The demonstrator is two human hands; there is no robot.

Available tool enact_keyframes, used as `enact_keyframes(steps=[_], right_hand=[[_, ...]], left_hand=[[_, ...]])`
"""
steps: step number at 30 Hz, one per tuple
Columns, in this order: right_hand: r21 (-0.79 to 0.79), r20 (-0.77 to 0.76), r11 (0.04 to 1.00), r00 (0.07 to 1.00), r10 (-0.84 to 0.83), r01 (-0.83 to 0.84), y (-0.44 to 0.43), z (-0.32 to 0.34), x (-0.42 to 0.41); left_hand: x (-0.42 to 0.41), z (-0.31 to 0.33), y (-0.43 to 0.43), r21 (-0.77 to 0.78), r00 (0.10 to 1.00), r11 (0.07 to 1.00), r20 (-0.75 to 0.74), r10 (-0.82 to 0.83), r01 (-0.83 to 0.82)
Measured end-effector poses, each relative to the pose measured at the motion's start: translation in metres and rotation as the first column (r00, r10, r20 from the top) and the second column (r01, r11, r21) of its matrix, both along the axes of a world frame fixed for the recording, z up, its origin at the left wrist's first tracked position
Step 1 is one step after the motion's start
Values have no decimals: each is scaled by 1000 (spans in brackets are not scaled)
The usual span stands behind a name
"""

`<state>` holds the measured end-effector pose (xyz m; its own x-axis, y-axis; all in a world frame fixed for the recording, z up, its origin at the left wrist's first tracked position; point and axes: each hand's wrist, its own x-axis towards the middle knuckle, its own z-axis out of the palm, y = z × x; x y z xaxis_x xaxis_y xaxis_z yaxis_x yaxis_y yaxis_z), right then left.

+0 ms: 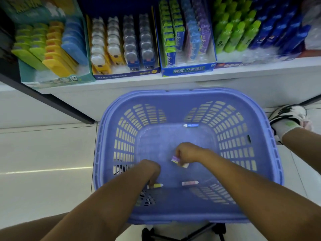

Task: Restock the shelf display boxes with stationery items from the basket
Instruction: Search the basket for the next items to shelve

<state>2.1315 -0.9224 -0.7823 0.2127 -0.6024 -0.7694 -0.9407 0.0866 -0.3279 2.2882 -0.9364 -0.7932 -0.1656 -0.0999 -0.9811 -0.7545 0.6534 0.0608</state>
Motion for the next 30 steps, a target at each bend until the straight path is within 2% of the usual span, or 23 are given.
enact_keyframes(steps=[4, 6, 8, 10, 11, 13, 16, 18, 20, 22, 25, 27, 30], right_hand=[[-32, 9, 991, 992, -129, 130, -5, 17, -26], [-66, 91, 964, 964, -249, 256, -7, 26, -35], [-46, 252, 904, 880, -402, 425, -9, 40, -41], [-18, 394, 830, 767, -507, 558, -11, 61, -44], [-12, 466, 795, 707, -532, 606, -13, 73, -44], [-45, 594, 742, 615, -518, 669, -16, 101, -45], [-152, 731, 650, 527, -434, 745, -24, 145, -48], [-176, 832, 533, 415, -369, 828, -31, 174, -51], [-250, 888, 386, 369, -275, 888, -40, 199, -55], [-377, 881, 260, 431, -194, 889, -50, 218, -63], [-567, 786, 150, 587, -196, 810, -69, 232, -76], [-668, 692, 144, 680, -242, 730, -82, 233, -83], [-776, 539, 209, 797, -272, 595, -96, 229, -87]], left_hand=[[1, 9, -3, -16, 999, 999, -21, 37, -37], [1, 18, -12, 24, 978, 980, -53, 200, -199], [-2, 30, -25, 106, 895, 898, -93, 436, -426], [-10, 50, -38, 206, 713, 729, -157, 684, -653], [-14, 63, -46, 241, 617, 649, -202, 761, -721], [-20, 93, -60, 269, 465, 552, -326, 823, -789], [-18, 138, -72, 305, 201, 438, -578, 791, -845], [-11, 161, -71, 371, -1, 366, -703, 711, -853], [-5, 178, -68, 426, -121, 359, -767, 630, -831], [-2, 193, -66, 436, -194, 363, -817, 543, -824], [-3, 207, -64, 524, -377, 273, -812, 445, -807], [-6, 210, -63, 571, -446, 234, -789, 423, -787], [-14, 212, -59, 644, -506, 218, -731, 458, -733]])
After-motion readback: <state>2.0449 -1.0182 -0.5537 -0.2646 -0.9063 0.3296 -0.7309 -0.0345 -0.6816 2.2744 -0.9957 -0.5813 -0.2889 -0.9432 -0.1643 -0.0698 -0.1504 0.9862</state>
